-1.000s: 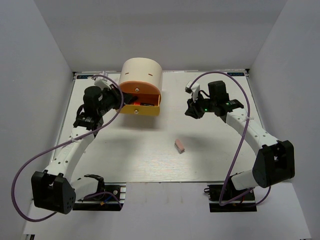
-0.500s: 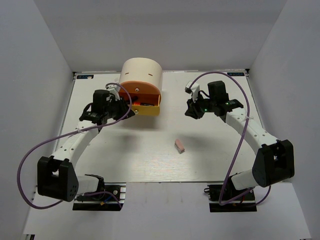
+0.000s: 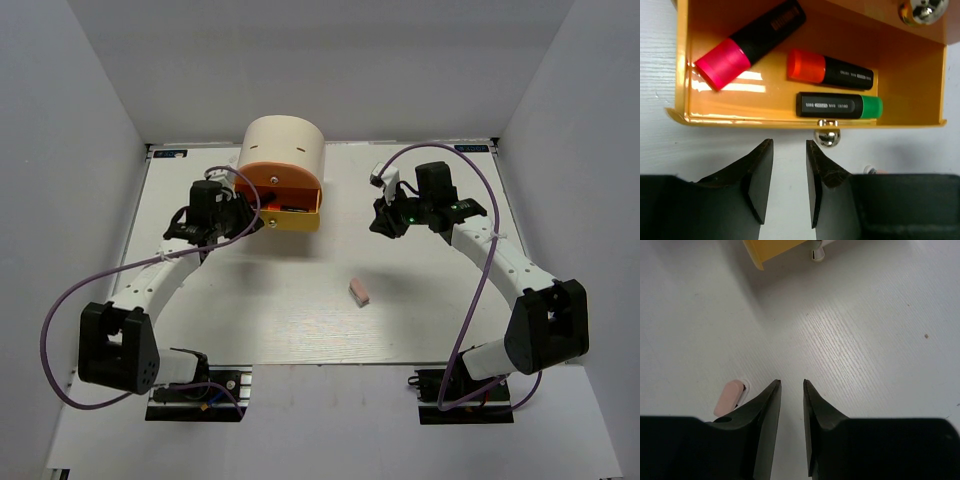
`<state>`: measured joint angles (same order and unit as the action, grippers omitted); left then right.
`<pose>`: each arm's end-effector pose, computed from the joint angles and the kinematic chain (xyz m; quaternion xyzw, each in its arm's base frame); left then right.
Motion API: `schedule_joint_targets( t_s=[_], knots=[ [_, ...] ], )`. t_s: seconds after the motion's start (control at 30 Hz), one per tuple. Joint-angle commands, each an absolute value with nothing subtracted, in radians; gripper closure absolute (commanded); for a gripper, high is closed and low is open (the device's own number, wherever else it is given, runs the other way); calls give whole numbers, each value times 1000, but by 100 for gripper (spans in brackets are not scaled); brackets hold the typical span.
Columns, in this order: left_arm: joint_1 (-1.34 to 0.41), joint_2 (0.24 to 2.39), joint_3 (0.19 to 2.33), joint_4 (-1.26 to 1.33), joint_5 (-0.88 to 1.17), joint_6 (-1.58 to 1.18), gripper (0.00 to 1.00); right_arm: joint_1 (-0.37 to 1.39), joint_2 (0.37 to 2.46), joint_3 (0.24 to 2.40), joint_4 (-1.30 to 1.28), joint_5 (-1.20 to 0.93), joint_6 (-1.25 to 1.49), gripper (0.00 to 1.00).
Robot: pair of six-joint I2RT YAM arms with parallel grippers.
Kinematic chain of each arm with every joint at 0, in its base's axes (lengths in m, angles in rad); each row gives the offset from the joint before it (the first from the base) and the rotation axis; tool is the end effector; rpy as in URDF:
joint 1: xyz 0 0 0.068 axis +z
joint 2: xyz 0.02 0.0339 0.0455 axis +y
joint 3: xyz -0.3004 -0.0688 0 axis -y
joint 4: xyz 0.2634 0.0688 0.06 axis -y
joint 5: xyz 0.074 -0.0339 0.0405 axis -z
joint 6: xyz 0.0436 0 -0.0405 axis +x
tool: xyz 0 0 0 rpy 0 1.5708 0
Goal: Sort the stationery into containers
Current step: Close the drawer in the storage box.
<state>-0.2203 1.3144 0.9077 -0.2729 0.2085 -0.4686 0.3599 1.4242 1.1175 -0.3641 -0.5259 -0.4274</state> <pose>0.2910 -0.0744 0.2817 -0.0666 0.8961 -0.2331 0.3718 0.3038 0.1377 0.3189 -0.4379 0.7596 0.2197 0.4277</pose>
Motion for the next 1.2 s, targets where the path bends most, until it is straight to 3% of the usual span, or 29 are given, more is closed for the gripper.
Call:
schedule_joint_targets(
  t_s=[0.0, 1.17],
  knots=[
    [-235, 1327, 900, -216, 163, -498, 57, 356, 1424, 1152, -370, -525, -439, 69],
    [-253, 1485, 928, 58, 83, -676, 56, 353, 1425, 1140, -373, -512, -440, 69]
  ],
)
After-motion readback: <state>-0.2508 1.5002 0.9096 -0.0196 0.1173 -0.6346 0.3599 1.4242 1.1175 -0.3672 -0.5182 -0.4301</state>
